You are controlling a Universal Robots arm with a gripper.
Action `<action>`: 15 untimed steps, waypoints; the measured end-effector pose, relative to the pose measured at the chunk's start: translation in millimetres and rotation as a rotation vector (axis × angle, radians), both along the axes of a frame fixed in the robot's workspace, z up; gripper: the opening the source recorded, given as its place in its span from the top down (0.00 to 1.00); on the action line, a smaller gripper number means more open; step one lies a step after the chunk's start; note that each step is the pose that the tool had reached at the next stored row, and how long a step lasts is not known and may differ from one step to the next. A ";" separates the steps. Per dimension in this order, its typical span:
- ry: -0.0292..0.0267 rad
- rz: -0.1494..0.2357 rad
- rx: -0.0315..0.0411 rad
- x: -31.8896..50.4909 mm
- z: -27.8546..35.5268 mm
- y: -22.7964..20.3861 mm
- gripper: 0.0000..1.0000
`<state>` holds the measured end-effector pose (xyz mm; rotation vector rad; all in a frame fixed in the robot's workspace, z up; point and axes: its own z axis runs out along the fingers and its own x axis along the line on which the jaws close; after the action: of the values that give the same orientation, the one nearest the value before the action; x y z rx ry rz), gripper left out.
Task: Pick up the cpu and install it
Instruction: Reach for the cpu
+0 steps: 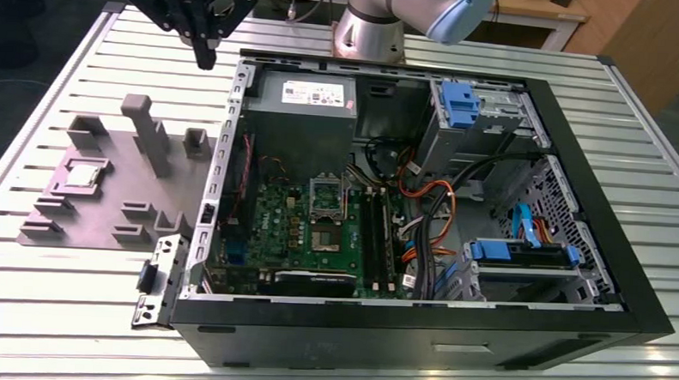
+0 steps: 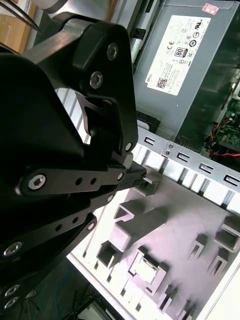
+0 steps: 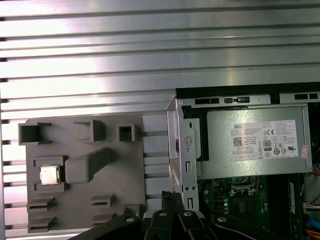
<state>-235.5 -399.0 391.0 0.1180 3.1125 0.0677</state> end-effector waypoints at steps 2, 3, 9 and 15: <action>0.0000 0.000 0.0000 0.0 0.0 0.0 0.89; 0.0000 0.000 0.0000 0.0 0.0 0.0 0.89; 0.0000 0.000 0.0000 -6.6 -0.2 0.0 0.89; 0.0000 0.000 0.0000 -16.3 -0.8 -0.1 0.89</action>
<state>-251.8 -399.1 390.2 0.1180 3.1126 0.0676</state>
